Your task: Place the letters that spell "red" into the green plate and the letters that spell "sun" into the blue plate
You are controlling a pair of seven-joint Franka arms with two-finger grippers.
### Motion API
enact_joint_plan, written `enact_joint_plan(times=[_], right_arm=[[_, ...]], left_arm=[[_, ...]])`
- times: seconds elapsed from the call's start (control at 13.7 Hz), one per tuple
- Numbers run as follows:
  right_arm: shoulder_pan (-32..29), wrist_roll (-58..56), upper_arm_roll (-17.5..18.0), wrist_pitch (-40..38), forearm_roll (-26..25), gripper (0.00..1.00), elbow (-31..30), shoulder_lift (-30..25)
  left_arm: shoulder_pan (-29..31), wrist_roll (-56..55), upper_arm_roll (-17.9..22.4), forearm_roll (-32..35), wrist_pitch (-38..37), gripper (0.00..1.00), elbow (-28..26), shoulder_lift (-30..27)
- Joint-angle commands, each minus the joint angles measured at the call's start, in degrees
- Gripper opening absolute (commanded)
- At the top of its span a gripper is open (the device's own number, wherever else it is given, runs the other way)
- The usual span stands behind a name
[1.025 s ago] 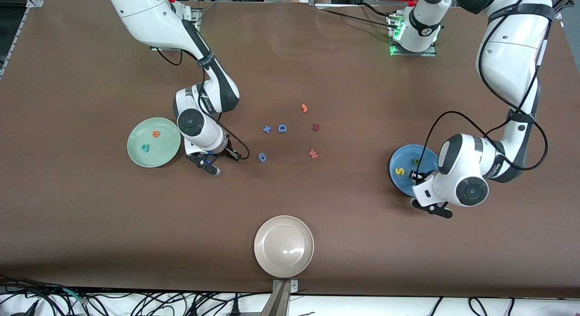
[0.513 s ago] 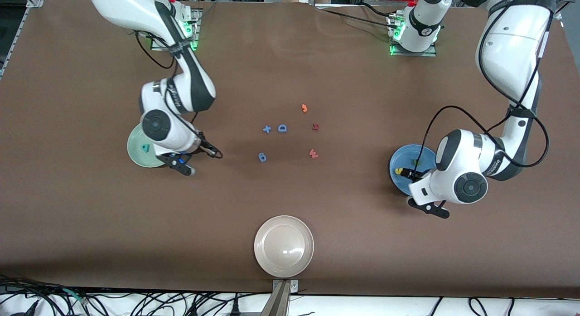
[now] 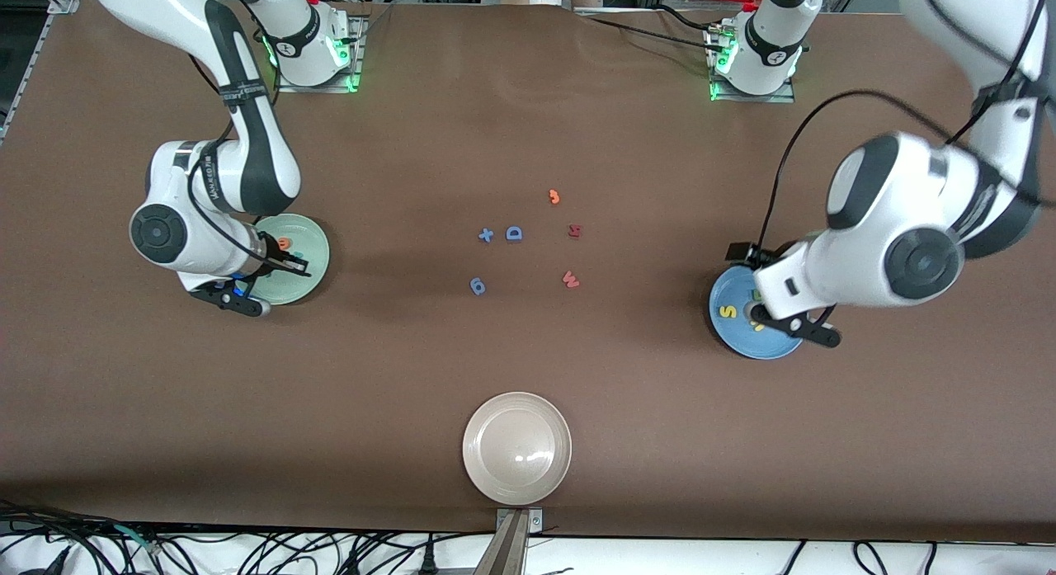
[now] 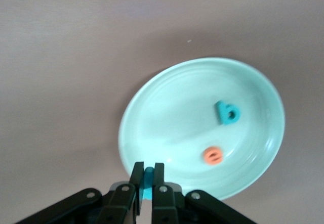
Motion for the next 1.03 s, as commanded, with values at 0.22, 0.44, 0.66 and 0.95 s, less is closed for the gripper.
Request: enact_joint_plan(times=[0.22,0.44,0.66,0.95], right_arm=[[0.6,-2.9,0.2,16.9,1.1,0.00,-10.0,1.6],[0.6,-2.9,0.2,17.3,1.2,0.00,-10.5,2.6],[0.7,-2.9,0.5,17.4,3.2,0.00,-10.4,3.3],[0.9,-3.0,0.5,16.9,3.3,0.98,-9.9,2.6]], left_arm=[[1.5,-0.5,5.1,0.6,-0.6,1.00,-0.7,-11.4],[0.7,-1.6,6.8,0.4,2.6,1.00,-4.5,-16.2],[-5.2,-1.1,16.2,-2.3,6.1,1.00,-10.2,-20.3],[-4.5,-0.9,16.0,-4.0,6.5,1.00,-15.4,-25.6]])
